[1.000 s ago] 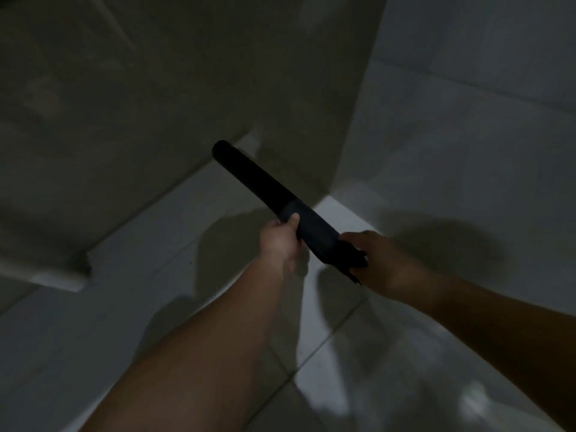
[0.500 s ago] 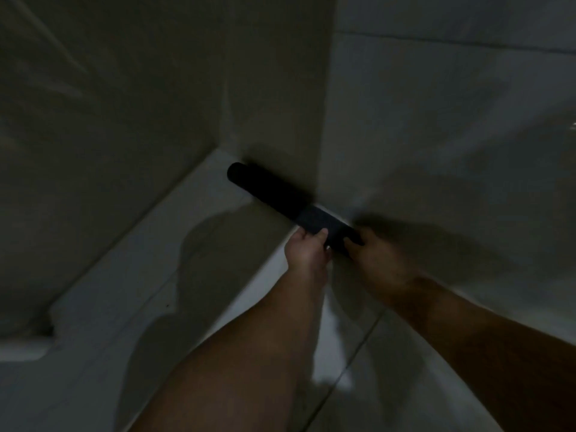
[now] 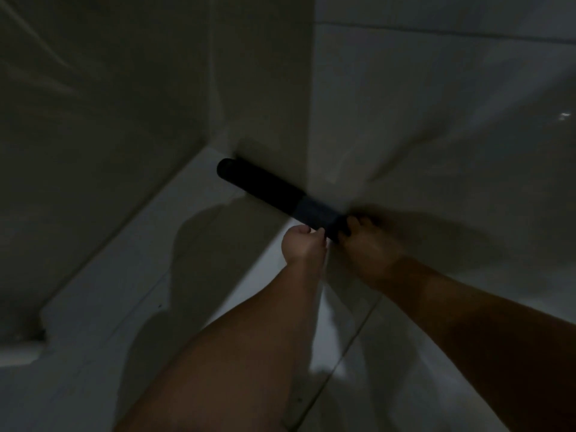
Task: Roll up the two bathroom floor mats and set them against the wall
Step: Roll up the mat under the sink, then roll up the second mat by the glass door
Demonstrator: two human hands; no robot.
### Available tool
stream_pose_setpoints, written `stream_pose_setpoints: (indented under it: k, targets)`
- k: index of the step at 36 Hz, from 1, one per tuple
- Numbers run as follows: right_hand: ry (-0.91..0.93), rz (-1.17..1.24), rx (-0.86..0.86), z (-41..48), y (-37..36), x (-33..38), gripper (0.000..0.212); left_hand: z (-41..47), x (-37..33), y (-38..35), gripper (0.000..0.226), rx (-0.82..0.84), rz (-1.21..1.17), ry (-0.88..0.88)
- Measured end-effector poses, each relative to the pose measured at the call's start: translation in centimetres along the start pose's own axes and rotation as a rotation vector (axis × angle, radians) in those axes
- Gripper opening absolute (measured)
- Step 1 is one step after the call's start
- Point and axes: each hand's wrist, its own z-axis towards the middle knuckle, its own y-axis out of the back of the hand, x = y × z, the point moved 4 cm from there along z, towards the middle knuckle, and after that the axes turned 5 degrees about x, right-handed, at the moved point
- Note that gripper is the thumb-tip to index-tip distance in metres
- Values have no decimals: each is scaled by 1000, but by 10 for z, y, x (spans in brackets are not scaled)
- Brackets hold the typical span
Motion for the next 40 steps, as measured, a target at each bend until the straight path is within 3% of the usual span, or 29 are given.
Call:
stream_pose_setpoints:
  k: [3,6,14,19,21,26,29,31,34,37,40]
  targets:
    - [-3,18,-24,-1,-5,1,44,18,20,2,18,13,144,-26]
    - [5,20,-30,-7,-4,3,43,-30,-13,10,10,68,303,-107]
    - [2,90,-73,-37,2,-3,38,-68,-26,8,24,305,816,-547]
    - [-80,176,-100,-80,6,-18,39,-94,-23,-3,34,481,1029,-545]
    - [-98,176,-175,-104,8,-23,29,-110,-23,-9,33,547,1076,-572]
    - [-281,70,-58,-177,-2,-40,19,-154,-20,-33,23,667,1166,-782]
    - [-421,62,-129,-239,-2,-57,11,-190,-13,-54,22,771,1246,-943]
    - [-508,75,-215,-288,-4,-68,13,-219,-4,-68,24,852,1241,-1040]
    - [-593,20,-189,-347,-15,-68,9,-252,13,-78,22,964,1232,-1150]
    - [-659,-52,-175,-393,-26,-72,20,-282,30,-86,27,1017,1148,-1220]
    - [-719,-59,-200,-425,-31,-76,10,-320,37,-93,28,1092,1147,-1246]
